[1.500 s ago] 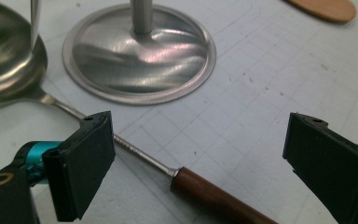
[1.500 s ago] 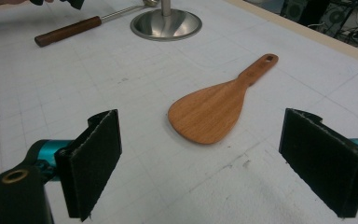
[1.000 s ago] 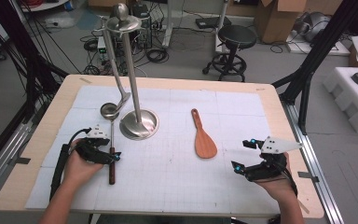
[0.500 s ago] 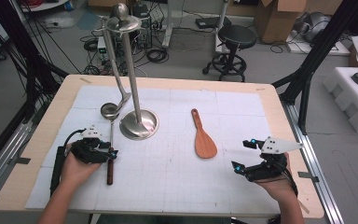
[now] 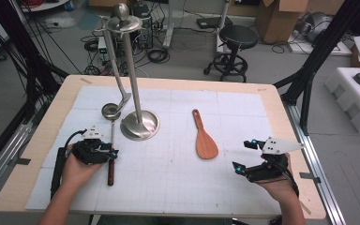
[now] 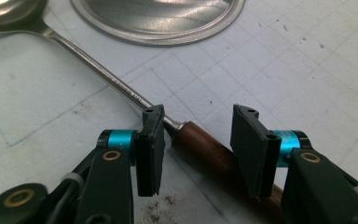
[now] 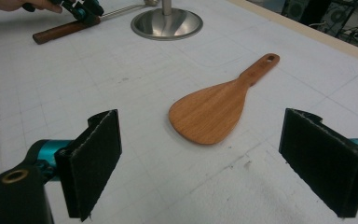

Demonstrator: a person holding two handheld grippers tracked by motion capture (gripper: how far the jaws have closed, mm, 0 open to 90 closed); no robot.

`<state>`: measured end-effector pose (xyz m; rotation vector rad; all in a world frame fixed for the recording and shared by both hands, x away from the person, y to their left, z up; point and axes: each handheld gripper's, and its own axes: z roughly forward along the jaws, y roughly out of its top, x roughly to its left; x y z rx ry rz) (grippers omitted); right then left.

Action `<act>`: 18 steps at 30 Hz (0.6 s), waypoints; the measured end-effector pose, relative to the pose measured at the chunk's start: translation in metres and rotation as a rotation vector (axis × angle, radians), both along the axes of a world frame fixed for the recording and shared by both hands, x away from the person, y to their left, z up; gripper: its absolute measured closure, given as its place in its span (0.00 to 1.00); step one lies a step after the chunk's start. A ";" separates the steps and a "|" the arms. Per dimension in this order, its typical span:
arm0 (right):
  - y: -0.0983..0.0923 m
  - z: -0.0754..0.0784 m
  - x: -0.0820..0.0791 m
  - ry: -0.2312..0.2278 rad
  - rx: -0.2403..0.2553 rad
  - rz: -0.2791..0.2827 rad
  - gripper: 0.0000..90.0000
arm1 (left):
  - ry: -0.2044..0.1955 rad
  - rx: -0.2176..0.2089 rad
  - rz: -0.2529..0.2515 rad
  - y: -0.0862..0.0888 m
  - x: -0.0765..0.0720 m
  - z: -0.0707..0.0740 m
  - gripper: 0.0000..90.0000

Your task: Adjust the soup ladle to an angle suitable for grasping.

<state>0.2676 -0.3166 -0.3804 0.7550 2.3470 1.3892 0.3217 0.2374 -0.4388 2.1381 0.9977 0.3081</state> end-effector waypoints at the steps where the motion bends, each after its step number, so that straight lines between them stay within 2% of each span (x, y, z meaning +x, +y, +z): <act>1: 0.000 0.000 0.000 -0.002 0.000 -0.002 0.13 | 0.004 -0.006 0.003 0.000 0.000 0.000 0.61; 6: 0.000 0.000 0.000 0.001 -0.001 -0.001 0.13 | 0.025 -0.018 0.006 0.001 0.002 -0.001 0.58; 13: 0.000 0.000 0.000 -0.002 0.005 -0.002 0.13 | 0.011 -0.035 0.028 0.004 0.005 0.000 0.55; 18: 0.001 0.000 0.001 -0.001 -0.004 0.001 0.13 | -0.008 -0.058 0.080 0.006 0.009 0.003 0.56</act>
